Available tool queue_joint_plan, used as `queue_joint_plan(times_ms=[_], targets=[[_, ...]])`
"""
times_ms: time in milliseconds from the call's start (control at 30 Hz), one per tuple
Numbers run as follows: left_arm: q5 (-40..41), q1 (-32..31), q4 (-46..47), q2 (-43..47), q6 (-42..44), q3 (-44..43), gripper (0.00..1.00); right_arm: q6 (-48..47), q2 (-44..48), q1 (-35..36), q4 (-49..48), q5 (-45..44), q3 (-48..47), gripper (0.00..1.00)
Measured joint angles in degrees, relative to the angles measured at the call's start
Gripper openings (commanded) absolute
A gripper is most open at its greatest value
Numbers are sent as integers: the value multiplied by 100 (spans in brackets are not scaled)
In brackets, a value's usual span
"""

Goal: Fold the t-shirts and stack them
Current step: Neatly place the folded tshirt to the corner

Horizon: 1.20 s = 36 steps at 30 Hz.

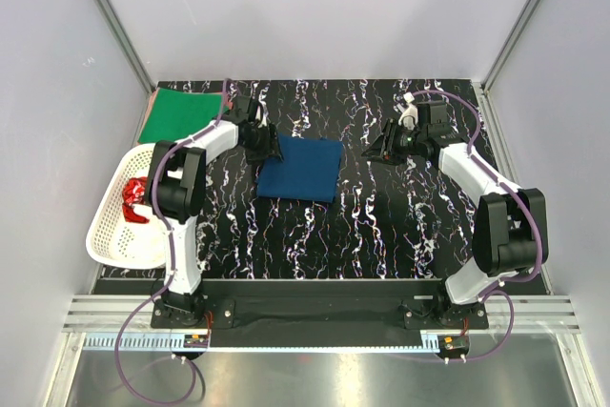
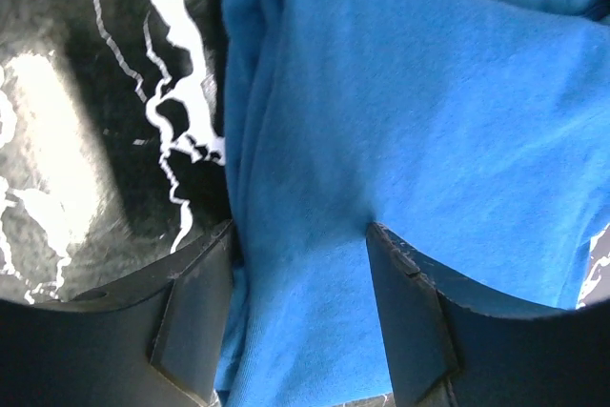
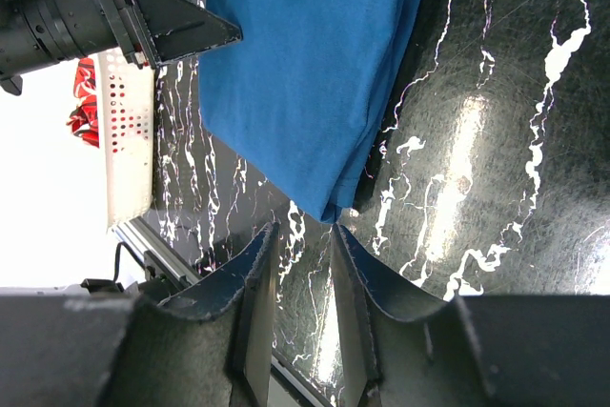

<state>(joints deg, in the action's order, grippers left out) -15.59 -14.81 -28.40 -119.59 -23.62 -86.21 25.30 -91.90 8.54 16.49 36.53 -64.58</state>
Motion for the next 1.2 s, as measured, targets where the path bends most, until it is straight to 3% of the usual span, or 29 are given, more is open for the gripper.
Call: queue_joint_plan(times_ms=[100,200,233,267,367,433,833,1200], targets=[[-61,9,7,-57,33,-72,60,0,0,0,2,-2,0,35],[-79,11,20,-81,68,-85,49,0,0,0,4,-2,-2,35],[-87,15,26,-96,68,-85,44,0,0,0,4,-2,-2,35],[-94,15,39,-107,63,-85,31,0,0,0,4,-2,-2,36],[-118,20,81,-168,46,-83,9,2,0,0,4,-2,-2,36],[-151,20,72,-177,48,-105,0,2,0,0,2,0,-2,35],[402,-74,-780,-177,249,-1196,0,7,0,0,-9,0,-2,35],[1578,-107,-1799,-221,866,-2420,0,11,-2,0,-52,4,-2,36]])
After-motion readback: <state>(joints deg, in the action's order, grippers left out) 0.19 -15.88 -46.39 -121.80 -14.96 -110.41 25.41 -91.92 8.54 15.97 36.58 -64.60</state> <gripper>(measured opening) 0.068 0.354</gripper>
